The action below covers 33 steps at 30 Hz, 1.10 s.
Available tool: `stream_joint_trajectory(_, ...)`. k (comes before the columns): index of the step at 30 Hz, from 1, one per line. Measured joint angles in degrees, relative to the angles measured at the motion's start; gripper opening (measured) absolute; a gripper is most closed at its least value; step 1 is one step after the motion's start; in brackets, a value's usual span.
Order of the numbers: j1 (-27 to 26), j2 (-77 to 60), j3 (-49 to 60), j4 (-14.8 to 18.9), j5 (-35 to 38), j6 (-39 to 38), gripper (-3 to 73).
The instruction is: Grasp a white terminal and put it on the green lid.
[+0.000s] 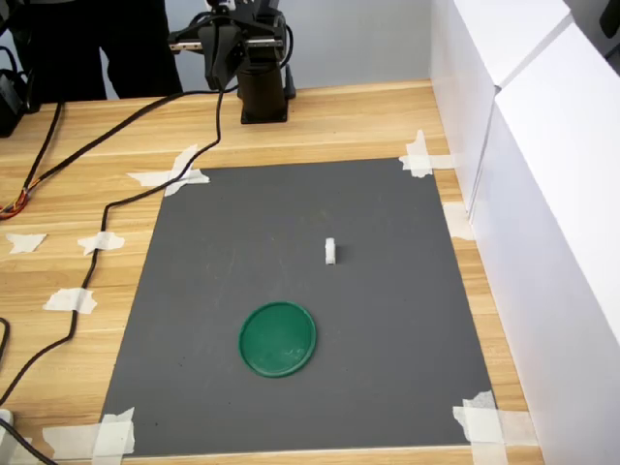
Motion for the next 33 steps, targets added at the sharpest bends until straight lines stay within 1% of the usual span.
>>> stream_joint_trajectory(17,0.00,0.00,-0.12,0.00,0.14,0.00,-1.6)
stream_joint_trajectory(22,0.00,1.57,-4.07,0.00,2.23,0.00,-1.6)
stream_joint_trajectory(25,0.00,5.81,-8.38,0.00,7.30,-0.34,-1.6)
stream_joint_trajectory(26,0.00,7.63,-10.14,0.00,10.10,-0.69,-1.6)
stream_joint_trajectory(33,0.00,22.22,-24.33,-0.18,33.26,-3.01,-1.6)
